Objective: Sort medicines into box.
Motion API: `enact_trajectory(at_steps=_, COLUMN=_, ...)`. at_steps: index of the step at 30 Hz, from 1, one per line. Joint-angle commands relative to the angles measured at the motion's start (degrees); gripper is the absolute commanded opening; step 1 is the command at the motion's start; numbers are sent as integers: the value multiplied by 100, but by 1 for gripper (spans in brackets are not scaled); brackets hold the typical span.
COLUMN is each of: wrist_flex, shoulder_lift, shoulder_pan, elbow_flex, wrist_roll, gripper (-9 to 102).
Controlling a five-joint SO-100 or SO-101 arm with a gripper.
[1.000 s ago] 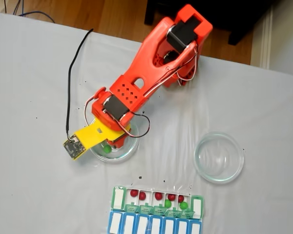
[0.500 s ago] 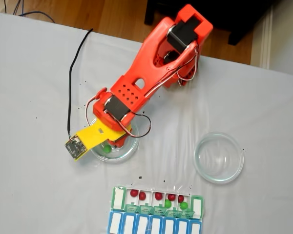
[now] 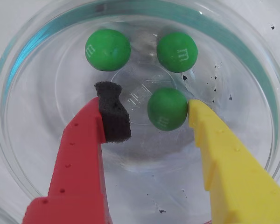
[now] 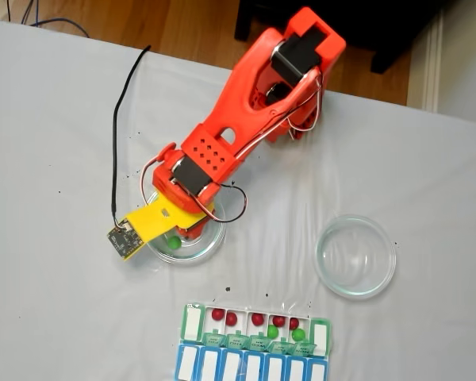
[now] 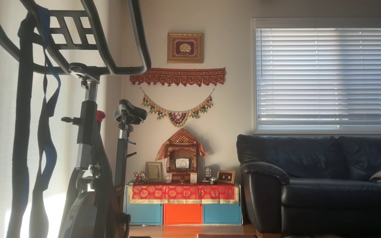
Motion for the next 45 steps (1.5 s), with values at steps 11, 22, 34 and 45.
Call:
enact_trajectory(at_steps=11, wrist_flex=-404, shoulder_lift=387, shoulder_pan=-62, elbow_flex=492, wrist_roll=-35, gripper=23)
enact_trajectory(at_steps=22, wrist_flex=-738, shoulder_lift=571, shoulder_pan=-35, elbow_flex=817, wrist_roll=0, gripper=17)
enact_trajectory(at_steps=34, wrist_flex=-817, shoulder_lift=589, shoulder_pan=-62, elbow_flex=861, wrist_roll=26, gripper=11)
enact_trajectory(at_steps=45, wrist_flex=-782, shoulder_lift=562, shoulder_pan=-79, elbow_flex=817, wrist_roll=53, gripper=1)
